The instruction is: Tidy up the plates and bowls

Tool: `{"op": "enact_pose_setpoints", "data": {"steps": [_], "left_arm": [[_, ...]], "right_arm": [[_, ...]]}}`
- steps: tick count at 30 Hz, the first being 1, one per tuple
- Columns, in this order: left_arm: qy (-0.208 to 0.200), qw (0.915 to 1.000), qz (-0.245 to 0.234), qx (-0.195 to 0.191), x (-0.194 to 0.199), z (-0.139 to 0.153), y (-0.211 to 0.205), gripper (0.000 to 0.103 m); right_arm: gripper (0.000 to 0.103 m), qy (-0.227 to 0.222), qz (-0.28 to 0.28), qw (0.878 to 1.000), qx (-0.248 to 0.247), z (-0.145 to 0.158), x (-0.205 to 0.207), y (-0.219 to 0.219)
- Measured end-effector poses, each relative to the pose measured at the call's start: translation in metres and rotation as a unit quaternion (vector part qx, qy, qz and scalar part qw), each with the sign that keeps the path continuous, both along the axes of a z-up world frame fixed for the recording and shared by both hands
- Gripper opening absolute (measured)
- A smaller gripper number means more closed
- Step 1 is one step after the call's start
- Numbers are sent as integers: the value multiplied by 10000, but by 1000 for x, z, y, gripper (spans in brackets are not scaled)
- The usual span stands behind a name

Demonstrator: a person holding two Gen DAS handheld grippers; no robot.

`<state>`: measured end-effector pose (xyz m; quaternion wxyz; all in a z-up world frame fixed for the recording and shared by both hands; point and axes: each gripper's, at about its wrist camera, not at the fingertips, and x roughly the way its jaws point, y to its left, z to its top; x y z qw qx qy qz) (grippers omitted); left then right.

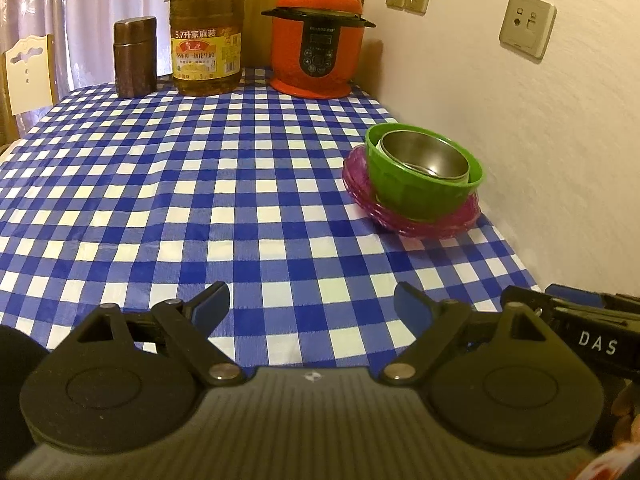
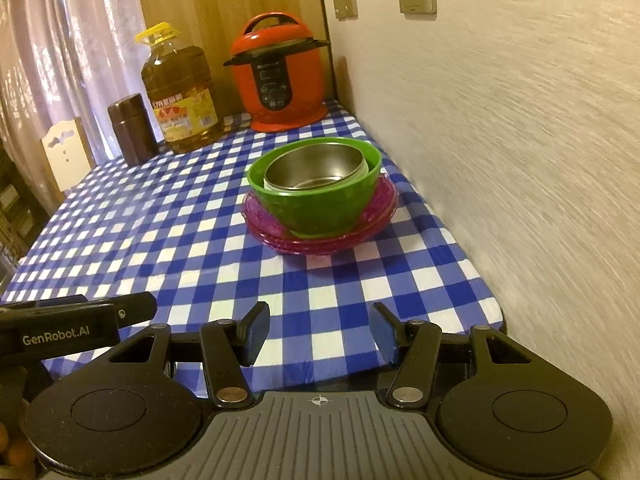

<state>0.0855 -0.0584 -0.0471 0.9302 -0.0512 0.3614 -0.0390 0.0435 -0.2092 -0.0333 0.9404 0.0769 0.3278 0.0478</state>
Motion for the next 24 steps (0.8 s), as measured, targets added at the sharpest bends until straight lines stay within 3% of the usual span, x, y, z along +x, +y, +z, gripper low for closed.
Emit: {"op": "enact_pose_setpoints", "data": {"steps": [24], "left_arm": [[13, 9999, -36, 159, -31, 1, 0, 88]], "right_arm": [[55, -88, 69, 9999, -103, 9, -25, -2]]}}
